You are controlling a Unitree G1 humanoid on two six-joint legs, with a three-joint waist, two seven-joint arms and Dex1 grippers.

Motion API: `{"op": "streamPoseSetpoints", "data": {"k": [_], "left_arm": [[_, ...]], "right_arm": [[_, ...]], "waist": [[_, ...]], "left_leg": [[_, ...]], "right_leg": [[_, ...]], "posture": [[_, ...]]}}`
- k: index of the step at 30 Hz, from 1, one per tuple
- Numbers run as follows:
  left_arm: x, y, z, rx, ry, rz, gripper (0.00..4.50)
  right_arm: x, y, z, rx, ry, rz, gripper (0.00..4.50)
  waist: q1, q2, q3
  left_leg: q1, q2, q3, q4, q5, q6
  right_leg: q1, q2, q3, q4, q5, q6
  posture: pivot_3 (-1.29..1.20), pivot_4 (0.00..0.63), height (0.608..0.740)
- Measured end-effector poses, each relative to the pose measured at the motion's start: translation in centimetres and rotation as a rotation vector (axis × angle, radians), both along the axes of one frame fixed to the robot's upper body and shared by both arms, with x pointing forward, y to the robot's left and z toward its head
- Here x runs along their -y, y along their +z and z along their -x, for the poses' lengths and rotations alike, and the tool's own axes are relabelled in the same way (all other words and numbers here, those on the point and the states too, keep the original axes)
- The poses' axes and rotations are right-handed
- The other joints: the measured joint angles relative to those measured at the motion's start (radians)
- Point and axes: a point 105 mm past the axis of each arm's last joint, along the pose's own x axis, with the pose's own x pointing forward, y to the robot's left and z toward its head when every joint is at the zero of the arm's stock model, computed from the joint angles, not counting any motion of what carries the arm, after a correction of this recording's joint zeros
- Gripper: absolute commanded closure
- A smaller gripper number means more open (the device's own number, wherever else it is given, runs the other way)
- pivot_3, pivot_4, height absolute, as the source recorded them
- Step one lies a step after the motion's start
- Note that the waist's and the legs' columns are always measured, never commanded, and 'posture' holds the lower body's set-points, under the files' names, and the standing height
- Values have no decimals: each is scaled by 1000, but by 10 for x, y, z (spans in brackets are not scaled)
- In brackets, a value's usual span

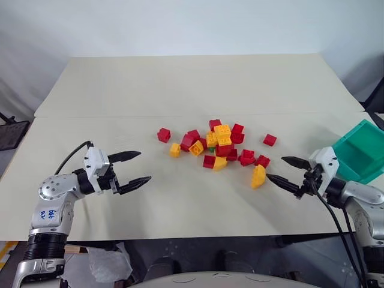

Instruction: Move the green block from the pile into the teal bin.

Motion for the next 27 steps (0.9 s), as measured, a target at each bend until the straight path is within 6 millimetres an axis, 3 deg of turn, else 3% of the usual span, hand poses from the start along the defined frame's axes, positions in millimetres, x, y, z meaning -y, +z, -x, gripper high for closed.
{"op": "streamPoseSetpoints", "data": {"k": [16,20,23,27], "left_arm": [[-1,3,-12,-7,46,6,0],[2,5,-13,2,-5,-3,0],[3,8,-14,15,-19,-4,0],[4,9,-14,19,-29,2,0]], "right_arm": [[-2,9,-1,-10,-7,77,39],[-8,17,0,-40,-17,59,909],[-21,25,6,-45,15,36,1968],[-52,44,17,-30,95,16,3328]], "waist": [[1,1,1],[3,1,1],[3,1,1],[1,1,2]], "left_leg": [[0,0,1,0,0,0],[-1,1,1,1,0,0],[-2,1,1,0,0,0],[-2,1,1,1,-1,0]], "right_leg": [[-1,0,1,0,0,0],[-2,0,1,0,0,0],[-2,0,1,0,0,0],[-3,0,2,0,0,0]], "posture": [[0,150,740],[0,150,740],[0,150,740],[0,150,740]]}}
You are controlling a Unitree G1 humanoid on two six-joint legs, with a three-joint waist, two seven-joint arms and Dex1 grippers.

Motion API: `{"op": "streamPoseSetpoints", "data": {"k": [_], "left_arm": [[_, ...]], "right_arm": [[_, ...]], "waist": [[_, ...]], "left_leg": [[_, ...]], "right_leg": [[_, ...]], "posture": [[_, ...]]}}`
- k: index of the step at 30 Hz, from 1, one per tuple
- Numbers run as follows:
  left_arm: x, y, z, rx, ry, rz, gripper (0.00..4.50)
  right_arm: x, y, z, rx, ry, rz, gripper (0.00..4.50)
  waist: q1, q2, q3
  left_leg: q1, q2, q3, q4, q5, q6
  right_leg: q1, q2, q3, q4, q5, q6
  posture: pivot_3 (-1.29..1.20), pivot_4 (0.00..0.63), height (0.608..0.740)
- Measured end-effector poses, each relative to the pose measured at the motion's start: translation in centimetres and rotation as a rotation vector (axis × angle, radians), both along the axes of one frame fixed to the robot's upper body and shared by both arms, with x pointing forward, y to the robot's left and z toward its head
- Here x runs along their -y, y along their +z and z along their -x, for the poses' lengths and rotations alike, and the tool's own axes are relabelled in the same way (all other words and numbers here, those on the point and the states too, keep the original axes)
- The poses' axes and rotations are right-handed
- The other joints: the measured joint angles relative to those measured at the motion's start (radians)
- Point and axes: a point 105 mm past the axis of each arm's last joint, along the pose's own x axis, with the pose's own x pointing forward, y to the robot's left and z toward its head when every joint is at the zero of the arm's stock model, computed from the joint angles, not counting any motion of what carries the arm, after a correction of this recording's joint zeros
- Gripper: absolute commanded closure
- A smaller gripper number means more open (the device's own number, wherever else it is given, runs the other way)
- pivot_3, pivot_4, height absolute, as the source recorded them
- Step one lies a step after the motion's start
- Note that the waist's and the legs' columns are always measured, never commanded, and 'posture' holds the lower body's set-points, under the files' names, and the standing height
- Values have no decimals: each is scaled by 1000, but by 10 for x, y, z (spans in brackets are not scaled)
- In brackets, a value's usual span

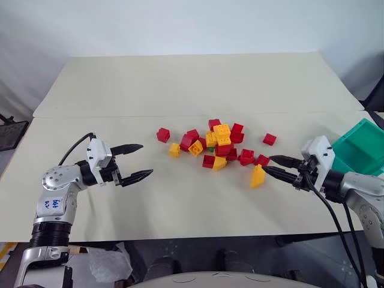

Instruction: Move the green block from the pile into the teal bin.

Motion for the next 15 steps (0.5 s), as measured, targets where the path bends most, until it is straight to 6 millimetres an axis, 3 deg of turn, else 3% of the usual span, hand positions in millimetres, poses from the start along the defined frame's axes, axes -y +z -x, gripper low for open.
{"op": "streamPoseSetpoints", "data": {"k": [3,8,15], "left_arm": [[6,4,0,19,-29,34,0],[8,10,5,36,-90,77,0],[10,26,13,78,-187,118,0]], "right_arm": [[-30,17,1,29,57,-32,4452],[-84,18,-6,-8,114,-96,4484],[-137,17,-24,-17,143,-119,4484]], "waist": [[-1,-1,0],[-2,-2,1],[-2,-4,2]], "left_leg": [[0,1,0,1,0,0],[-2,0,4,1,0,0],[-2,-3,11,1,0,0]], "right_leg": [[0,0,1,1,0,0],[-7,0,5,5,0,0],[-10,1,8,5,0,0]], "posture": [[0,150,740],[0,150,740],[0,150,740]]}}
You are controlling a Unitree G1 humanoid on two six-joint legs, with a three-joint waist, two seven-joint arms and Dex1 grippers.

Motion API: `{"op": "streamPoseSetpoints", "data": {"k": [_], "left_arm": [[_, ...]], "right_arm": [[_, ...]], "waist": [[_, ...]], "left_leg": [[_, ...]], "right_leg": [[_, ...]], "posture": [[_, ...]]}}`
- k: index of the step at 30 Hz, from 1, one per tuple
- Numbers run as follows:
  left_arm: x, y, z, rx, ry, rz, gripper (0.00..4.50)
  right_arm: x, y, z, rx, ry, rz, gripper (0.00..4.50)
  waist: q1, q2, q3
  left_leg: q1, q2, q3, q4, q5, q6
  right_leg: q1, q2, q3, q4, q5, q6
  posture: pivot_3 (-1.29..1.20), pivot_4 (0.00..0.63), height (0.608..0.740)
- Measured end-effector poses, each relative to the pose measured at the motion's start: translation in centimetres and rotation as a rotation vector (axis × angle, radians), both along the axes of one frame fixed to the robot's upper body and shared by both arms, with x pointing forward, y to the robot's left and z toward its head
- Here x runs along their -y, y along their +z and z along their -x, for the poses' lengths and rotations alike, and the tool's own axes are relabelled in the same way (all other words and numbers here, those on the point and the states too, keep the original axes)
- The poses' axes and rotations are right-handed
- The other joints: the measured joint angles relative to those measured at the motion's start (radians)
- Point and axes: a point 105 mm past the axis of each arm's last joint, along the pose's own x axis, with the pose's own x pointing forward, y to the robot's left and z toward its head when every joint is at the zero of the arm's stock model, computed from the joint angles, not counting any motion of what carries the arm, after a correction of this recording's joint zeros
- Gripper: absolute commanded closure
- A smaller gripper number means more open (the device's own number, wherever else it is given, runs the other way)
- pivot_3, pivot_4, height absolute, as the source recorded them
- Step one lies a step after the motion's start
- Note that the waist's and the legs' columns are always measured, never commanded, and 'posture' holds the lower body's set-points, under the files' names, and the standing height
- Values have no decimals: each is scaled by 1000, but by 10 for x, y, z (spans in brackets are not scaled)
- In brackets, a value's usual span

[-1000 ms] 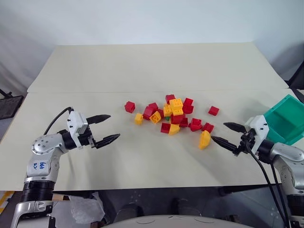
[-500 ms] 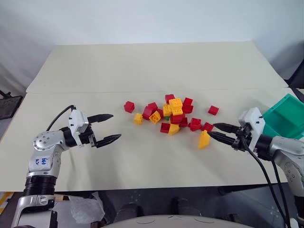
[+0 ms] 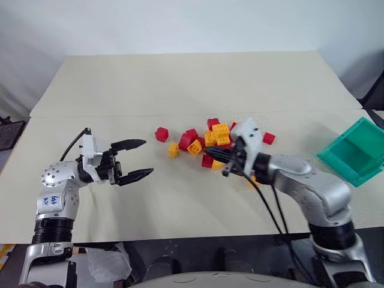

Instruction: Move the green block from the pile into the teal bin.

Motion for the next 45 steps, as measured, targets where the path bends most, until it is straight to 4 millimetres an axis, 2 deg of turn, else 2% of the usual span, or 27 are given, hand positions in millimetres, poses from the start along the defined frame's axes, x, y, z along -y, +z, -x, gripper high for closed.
{"op": "streamPoseSetpoints", "data": {"k": [3,7,9,14,17,23,28,37,40,43,45], "left_arm": [[-1,3,3,12,-22,11,0],[-1,5,2,17,-24,11,0],[-1,5,2,21,-24,11,0],[-1,5,2,24,-19,11,0],[-1,5,2,26,-13,11,0],[-1,0,3,13,-1,21,0],[0,-1,2,15,7,25,0],[6,5,-2,45,-9,29,0],[6,4,-5,47,-2,35,0],[7,0,-6,40,2,40,0],[7,0,-6,45,2,37,0]], "right_arm": [[-11,-10,-7,-22,1,13,4484],[-23,-22,-32,-11,-41,39,4484],[-23,-29,-50,3,-92,69,4484],[-10,-30,-72,66,-176,99,4484],[11,-31,-83,83,-249,114,4484],[39,-20,-92,144,-333,132,4484],[59,-10,-92,165,-379,135,4484],[42,14,-71,190,-198,154,4484],[32,24,-66,210,-61,254,4484],[28,23,-58,164,134,438,3598],[26,19,-57,109,213,499,2962]], "waist": [[-1,0,0],[-10,0,0],[-14,0,0],[-25,0,0],[-26,0,0],[-24,0,0],[-26,0,0],[-26,0,0],[-26,0,0],[-27,0,0],[-27,-1,0]], "left_leg": [[0,0,1,0,0,0],[0,0,3,0,0,0],[0,0,3,0,0,0],[1,0,3,-1,0,0],[1,0,3,-1,0,-1],[1,1,3,-1,0,0],[1,1,3,-1,0,0],[1,1,5,-1,0,-1],[1,1,6,-1,-1,0],[1,1,6,-1,-1,0],[1,1,6,-1,-1,0]], "right_leg": [[-1,0,1,0,0,0],[-1,1,2,1,0,0],[-2,2,3,1,0,0],[-2,2,3,1,0,0],[-2,2,3,1,0,0],[-2,2,5,1,0,0],[-2,2,6,1,0,0],[-3,3,7,1,0,0],[-4,3,8,1,0,0],[-4,3,8,1,0,0],[-4,3,8,1,0,0]], "posture": [[0,150,740],[0,150,740],[0,150,740],[0,150,740],[0,150,740],[0,150,740],[0,150,740],[0,150,740],[0,150,740],[0,150,740],[0,150,740]]}}
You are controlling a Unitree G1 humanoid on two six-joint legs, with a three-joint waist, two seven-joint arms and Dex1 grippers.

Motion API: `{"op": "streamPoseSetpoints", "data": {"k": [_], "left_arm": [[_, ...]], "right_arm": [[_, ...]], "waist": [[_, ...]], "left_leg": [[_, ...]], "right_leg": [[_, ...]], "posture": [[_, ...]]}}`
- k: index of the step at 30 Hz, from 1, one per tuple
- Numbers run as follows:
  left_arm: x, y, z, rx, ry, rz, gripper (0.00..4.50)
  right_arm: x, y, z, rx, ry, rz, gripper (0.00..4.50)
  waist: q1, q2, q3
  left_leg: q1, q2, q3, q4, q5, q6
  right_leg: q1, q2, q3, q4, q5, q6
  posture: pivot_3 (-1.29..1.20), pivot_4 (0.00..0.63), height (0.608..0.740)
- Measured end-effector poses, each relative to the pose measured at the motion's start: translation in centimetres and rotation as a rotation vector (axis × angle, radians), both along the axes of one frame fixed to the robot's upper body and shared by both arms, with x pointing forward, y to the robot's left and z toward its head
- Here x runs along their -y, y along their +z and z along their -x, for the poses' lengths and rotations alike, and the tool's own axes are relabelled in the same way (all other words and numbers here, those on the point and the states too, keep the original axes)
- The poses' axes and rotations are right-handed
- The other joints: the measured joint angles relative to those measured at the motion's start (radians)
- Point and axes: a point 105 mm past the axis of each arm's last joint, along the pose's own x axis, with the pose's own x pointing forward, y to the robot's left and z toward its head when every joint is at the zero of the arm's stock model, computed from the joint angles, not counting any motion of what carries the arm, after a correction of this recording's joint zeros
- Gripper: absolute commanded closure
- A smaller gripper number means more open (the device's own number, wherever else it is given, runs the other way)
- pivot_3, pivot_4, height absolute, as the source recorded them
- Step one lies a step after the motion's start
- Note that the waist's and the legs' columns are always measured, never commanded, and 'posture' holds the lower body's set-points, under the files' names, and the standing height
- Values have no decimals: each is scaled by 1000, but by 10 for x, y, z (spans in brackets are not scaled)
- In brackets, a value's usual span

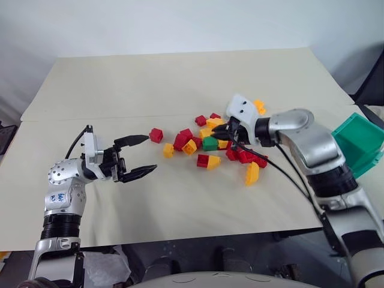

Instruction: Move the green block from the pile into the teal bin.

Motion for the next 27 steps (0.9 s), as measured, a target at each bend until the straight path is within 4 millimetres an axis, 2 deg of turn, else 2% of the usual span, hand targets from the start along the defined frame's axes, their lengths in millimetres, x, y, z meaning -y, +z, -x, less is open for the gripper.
{"op": "streamPoseSetpoints", "data": {"k": [8,9,12,15,27], "left_arm": [[1,-3,1,8,-6,-11,0],[1,-3,1,10,-5,-12,0],[-1,-4,2,11,4,-18,0],[-4,-7,4,3,14,-19,0],[-9,-11,11,7,68,-17,0]], "right_arm": [[-16,-1,-28,-8,78,236,236],[-19,-1,-30,0,95,256,48],[-21,-8,-32,-3,149,327,48],[-15,-18,-35,-20,176,396,48],[-15,-26,-39,-25,238,498,48]], "waist": [[-4,0,0],[-5,0,0],[-2,0,0],[-2,0,0],[-9,0,0]], "left_leg": [[0,0,1,1,0,0],[0,0,0,0,0,0],[-1,0,0,0,0,-1],[-1,-1,0,0,0,-1],[0,1,0,1,0,-1]], "right_leg": [[0,0,0,1,0,0],[0,0,0,1,0,0],[0,0,-1,0,0,0],[0,0,-1,0,0,0],[0,1,0,1,0,0]], "posture": [[0,150,740],[0,150,740],[0,150,740],[0,150,740],[0,150,740]]}}
